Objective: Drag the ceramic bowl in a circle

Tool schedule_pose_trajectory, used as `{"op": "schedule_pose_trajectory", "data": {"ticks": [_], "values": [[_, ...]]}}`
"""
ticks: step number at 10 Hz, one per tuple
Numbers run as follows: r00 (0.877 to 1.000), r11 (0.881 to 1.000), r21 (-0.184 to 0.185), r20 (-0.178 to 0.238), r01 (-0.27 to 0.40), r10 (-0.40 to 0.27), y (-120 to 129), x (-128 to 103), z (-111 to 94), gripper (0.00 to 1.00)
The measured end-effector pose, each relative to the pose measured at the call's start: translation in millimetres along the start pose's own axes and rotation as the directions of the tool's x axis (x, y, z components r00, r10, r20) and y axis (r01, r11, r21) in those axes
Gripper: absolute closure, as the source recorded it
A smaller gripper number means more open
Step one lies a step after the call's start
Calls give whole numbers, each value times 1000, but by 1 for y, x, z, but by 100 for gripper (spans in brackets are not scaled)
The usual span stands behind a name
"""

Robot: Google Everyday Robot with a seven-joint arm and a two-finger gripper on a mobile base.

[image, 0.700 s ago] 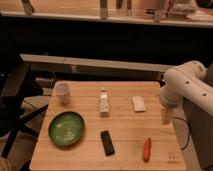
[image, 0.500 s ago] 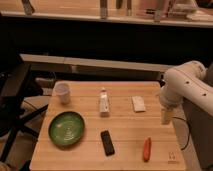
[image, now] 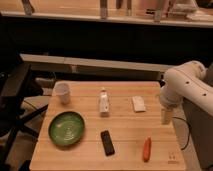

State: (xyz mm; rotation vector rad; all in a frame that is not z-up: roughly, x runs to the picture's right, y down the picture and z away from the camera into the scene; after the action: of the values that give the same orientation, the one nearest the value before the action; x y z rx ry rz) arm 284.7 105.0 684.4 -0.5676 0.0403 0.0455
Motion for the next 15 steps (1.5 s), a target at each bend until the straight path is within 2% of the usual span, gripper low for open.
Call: {"op": "schedule_pose_trajectory", "data": {"ticks": [6,7,9,11,15], "values": [[1000,1000,1,-2,2,-2,0,0,-1,20],[1000,1000,3,-14,18,-18,0,-3,-2,20],[997,997,10,-29,74,-73,-2,-30,-5,20],[991,991,18,-43,129,-128,-5,-65,-8,20],[970,973,19,-81,230,-228,-6,-86,-12,20]]}}
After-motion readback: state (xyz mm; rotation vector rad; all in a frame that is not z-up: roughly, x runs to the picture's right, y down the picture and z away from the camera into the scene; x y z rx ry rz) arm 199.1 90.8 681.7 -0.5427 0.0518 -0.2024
